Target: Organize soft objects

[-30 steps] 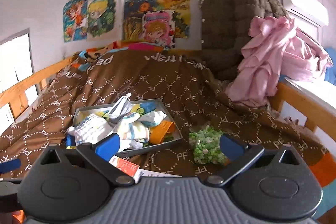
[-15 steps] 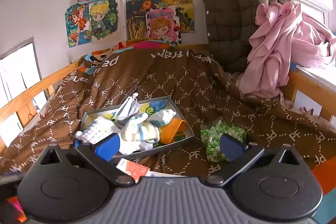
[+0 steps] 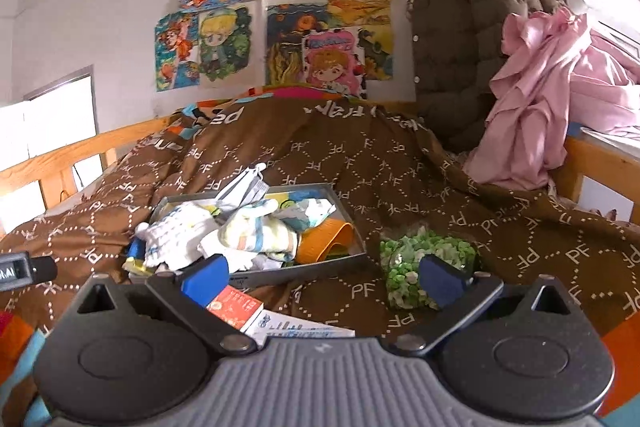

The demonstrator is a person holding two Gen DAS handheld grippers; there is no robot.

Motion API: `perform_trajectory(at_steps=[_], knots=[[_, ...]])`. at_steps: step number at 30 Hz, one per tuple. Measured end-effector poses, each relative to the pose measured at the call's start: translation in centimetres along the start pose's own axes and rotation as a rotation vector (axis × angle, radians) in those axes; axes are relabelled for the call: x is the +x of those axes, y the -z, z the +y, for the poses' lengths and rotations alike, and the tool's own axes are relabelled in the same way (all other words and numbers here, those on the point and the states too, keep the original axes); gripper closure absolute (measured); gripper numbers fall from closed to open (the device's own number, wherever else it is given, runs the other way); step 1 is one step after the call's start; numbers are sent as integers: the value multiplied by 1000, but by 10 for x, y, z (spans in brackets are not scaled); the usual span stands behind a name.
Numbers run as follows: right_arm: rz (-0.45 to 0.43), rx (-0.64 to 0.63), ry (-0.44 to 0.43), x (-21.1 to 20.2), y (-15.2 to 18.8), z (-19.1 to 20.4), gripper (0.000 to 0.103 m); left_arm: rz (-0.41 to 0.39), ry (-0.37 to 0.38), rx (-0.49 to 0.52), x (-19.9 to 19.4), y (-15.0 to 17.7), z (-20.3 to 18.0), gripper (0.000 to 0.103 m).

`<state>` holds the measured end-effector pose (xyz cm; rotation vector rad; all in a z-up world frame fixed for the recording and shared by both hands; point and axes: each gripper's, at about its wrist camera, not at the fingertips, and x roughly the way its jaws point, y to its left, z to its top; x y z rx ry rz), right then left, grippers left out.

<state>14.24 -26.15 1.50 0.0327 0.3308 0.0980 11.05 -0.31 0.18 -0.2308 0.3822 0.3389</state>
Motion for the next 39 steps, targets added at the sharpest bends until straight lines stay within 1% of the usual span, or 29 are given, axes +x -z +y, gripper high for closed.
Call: perform_trajectory(at_steps=[2,6,10,13,17,20,30,35,39], knots=[[10,10,0,3,3,1,0,-3,8,12,4,8,1,1],[9,45,8,6,9,-2,0,24,39,16,16,14,3,1],[7,56,38,12,17,1,0,36,60,22,21,18,4,1],[19,59,34,16,22,3,0,53,51,28,26,21,5,1],[25,48,3,19,27,6,0,67,38,19,30,22,5,1],[36,52,-10,21,30,7,0,71,25,31,32,24,4,1],[72,31,-17,30,35,7,0,83,5,70,35,29,0,1],[102,33,-12,33,39,5,0,101,4,86,37,32,0,1],[118,30,-20,36,43,4,0,113,-11,102,38,36,-2,1]])
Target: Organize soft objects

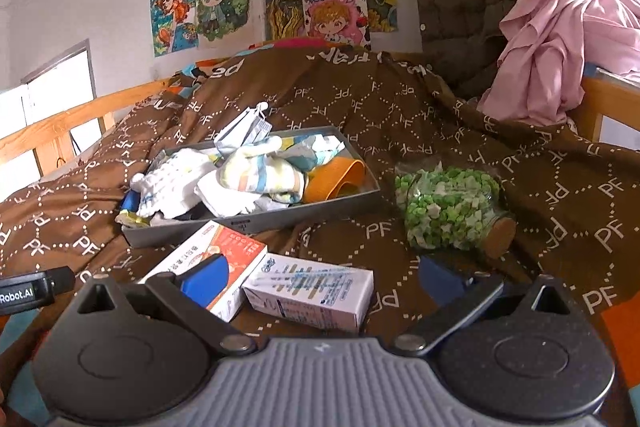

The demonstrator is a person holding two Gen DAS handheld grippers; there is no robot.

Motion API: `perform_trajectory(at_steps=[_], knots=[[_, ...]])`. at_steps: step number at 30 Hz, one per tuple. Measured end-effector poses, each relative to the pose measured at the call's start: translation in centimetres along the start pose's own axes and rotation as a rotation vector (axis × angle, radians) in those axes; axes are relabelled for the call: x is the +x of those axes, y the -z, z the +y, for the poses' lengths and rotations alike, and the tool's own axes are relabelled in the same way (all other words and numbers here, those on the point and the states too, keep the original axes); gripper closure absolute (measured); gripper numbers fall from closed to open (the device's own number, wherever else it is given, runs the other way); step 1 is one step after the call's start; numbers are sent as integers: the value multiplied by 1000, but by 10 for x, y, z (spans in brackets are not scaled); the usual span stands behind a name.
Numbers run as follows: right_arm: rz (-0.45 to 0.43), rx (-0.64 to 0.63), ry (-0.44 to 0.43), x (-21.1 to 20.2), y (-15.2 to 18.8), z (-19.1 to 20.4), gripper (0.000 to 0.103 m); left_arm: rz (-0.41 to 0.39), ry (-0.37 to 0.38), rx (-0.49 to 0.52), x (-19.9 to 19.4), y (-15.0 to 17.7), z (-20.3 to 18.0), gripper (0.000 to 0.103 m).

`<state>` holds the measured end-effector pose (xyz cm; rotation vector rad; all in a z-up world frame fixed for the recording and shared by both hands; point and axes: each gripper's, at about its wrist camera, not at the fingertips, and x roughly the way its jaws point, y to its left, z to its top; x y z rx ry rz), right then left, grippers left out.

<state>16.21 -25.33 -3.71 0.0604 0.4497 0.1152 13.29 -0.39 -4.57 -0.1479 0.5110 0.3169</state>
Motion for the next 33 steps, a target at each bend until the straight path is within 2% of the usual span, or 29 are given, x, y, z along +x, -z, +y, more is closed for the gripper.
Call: perform_trajectory(at_steps=[6,11,17,33], knots=[[15,-28,-41,10,5,0,0,16,0,37,3,4,-6,1],[25,-21,-37,16,6,-3,0,32,17,43,5,7,-8,1],[58,-31,-45,20,8,-3,0,45,0,45,7,9,-8,1],[55,-32,-47,18,7,-3,0,34,-3,70,5,9,-11,1]])
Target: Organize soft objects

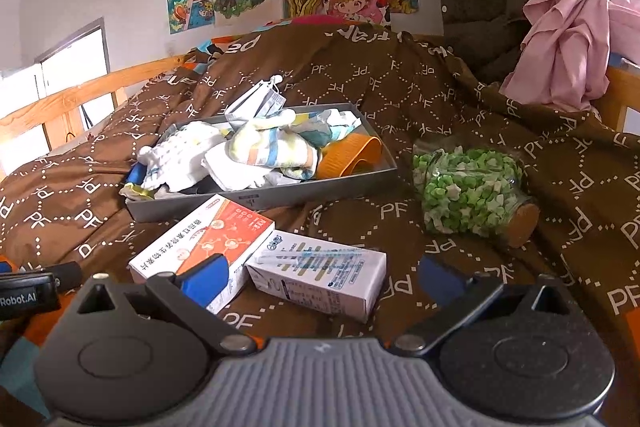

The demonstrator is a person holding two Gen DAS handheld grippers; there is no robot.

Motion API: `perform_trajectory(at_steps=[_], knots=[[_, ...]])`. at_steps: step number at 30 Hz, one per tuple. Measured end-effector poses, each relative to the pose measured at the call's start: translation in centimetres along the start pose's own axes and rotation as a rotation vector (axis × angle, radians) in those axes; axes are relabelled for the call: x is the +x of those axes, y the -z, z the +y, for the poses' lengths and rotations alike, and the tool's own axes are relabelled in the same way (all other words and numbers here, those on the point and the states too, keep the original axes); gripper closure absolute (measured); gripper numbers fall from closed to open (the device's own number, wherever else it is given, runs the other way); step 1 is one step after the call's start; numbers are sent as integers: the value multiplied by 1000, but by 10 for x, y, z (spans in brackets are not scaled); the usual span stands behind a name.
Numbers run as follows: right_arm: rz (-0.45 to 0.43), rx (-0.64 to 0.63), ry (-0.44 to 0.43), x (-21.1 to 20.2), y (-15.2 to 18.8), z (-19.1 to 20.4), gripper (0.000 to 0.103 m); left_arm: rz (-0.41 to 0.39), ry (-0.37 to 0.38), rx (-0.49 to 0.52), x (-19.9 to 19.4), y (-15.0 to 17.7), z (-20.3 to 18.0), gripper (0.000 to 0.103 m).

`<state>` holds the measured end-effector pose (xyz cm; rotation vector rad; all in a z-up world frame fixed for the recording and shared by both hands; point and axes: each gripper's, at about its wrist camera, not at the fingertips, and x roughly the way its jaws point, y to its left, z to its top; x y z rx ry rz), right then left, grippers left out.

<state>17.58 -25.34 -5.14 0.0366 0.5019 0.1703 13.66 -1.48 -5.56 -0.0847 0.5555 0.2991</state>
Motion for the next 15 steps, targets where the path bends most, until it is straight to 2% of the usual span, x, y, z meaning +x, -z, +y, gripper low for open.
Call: perform_trajectory(at_steps=[15], knots=[[15,1,6,2,1,1,0,5,-6,-2,2,0,1,1]])
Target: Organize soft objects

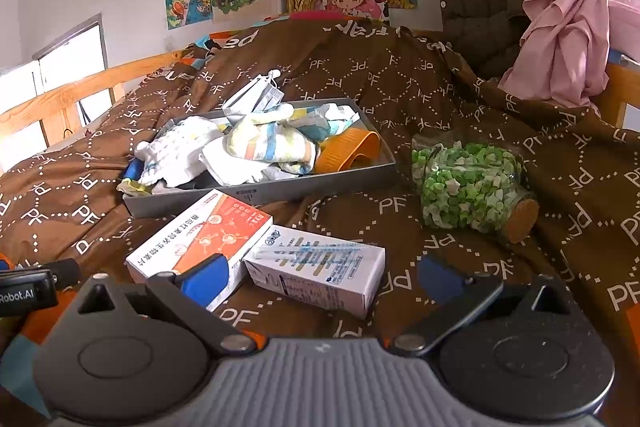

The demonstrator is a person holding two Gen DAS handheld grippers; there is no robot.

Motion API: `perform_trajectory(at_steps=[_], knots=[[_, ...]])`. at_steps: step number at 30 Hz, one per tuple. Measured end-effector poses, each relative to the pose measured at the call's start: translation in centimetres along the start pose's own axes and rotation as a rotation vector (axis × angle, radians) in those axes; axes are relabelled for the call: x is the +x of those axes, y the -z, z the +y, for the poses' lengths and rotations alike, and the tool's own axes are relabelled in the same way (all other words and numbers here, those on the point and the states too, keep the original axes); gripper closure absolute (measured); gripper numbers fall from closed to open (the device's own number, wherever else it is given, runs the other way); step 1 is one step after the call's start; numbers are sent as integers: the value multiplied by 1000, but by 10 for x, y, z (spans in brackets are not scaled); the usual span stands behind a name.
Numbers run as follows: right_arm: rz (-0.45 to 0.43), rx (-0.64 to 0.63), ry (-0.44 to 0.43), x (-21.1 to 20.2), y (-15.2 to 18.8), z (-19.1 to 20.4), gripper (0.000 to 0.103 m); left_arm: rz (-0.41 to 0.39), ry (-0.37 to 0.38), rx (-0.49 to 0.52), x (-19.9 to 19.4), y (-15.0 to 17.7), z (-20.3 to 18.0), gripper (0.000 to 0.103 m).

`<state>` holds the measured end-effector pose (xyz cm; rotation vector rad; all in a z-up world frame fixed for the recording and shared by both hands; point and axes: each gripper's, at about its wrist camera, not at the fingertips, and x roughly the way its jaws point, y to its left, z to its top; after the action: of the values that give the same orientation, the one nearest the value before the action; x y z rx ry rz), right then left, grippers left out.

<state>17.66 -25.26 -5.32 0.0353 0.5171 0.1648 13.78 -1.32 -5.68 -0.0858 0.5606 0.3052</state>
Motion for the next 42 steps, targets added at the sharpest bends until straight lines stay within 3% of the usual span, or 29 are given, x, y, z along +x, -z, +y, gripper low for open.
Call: perform_trajectory(at_steps=[42], knots=[[-3,-2,1,0,-1,-1,0,23,-14,-9,4,2,2,1]])
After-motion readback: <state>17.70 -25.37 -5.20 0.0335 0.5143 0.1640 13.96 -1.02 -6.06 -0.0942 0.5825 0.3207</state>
